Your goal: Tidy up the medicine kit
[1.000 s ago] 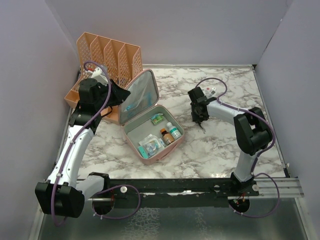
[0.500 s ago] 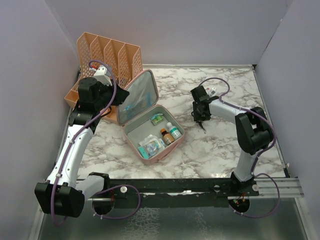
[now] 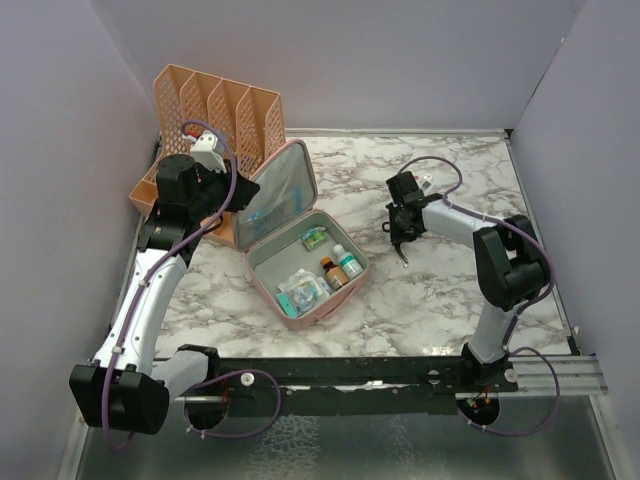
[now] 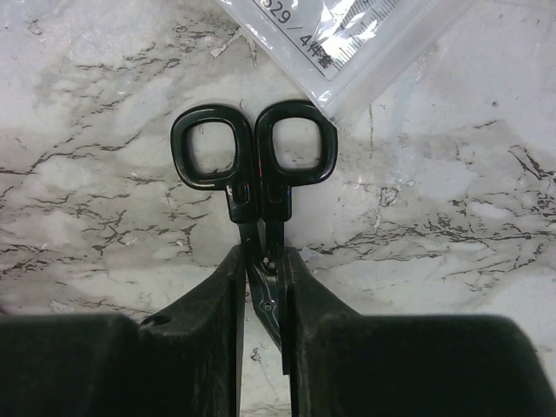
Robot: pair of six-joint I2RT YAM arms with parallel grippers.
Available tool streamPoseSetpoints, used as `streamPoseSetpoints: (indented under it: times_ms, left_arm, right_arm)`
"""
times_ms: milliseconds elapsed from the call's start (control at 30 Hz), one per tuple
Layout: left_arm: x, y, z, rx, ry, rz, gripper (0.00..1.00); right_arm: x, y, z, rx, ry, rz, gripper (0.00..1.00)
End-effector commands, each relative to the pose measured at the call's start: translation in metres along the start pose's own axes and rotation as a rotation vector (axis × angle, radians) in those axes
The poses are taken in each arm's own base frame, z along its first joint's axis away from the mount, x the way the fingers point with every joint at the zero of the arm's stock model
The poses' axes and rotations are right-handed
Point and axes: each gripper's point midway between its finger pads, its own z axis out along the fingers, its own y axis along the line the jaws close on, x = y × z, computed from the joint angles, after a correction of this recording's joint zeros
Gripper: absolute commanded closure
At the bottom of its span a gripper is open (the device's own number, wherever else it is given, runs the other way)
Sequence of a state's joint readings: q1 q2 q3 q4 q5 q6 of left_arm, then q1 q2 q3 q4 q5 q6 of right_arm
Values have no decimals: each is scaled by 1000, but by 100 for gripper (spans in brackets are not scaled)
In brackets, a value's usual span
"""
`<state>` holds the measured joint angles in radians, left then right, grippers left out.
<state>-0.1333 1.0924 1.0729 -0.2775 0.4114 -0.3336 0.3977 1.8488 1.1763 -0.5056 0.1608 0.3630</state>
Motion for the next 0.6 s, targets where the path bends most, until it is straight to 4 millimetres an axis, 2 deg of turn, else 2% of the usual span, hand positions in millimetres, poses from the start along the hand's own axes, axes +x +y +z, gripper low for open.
streamPoseSetpoints:
  times_ms: [0,133,267,500,567]
  left_arm:
    - [10,-7,1,52,32,16,100]
    - [9,-11,1,76,34,16,100]
    - [11,-10,2,73,40,18,100]
    - [15,-8,5,72,53,8,100]
    - [15,-7,5,69,53,9,100]
  right_arm:
    - [11,13,3,-96,8,14,89]
    - [-5,27,-13,-183,-74,36,89]
    - [-13,28,-27,-190,-121,55,89]
    - [-8,19,-34,-152,-127,51,89]
    - [-2,17,-31,-138,-101,33,86]
